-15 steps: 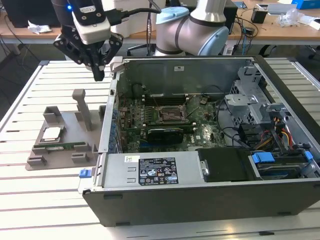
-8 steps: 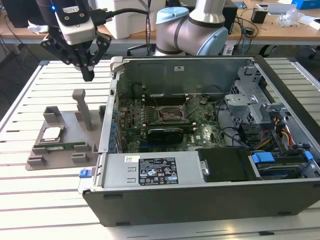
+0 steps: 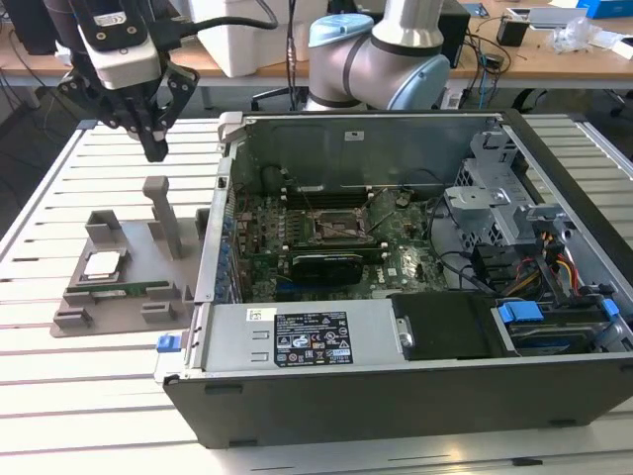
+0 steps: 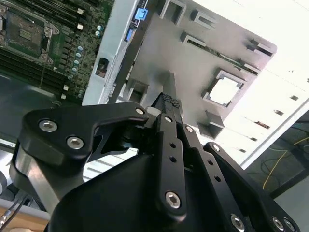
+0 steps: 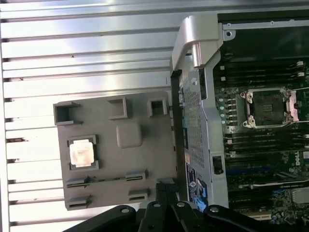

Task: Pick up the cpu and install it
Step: 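Reach for the cpu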

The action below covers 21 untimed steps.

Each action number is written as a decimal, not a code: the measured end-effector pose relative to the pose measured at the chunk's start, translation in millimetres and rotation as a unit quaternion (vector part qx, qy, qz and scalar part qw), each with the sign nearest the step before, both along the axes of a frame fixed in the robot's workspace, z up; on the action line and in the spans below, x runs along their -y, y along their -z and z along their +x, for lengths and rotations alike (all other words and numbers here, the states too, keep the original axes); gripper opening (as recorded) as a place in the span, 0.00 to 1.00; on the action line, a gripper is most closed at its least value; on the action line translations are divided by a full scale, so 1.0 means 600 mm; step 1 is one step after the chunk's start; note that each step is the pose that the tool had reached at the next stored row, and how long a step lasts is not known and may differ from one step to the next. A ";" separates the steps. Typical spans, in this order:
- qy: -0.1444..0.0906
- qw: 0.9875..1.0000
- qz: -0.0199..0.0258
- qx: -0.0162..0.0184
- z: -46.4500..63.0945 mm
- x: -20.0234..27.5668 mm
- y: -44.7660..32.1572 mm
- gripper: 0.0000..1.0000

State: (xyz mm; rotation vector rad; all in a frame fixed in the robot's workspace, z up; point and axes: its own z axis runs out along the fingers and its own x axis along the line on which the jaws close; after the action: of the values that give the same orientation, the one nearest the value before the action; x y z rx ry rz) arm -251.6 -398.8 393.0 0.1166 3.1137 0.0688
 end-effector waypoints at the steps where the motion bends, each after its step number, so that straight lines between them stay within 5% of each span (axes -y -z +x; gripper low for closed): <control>1: 0.000 1.000 0.000 0.000 -0.002 0.0000 0.000 0.11; 21: 0.000 1.000 0.000 0.000 -0.086 0.0000 0.001 0.11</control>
State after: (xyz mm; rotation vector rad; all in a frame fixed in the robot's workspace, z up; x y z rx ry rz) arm -303.2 -398.8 392.7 0.1166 3.1136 0.0689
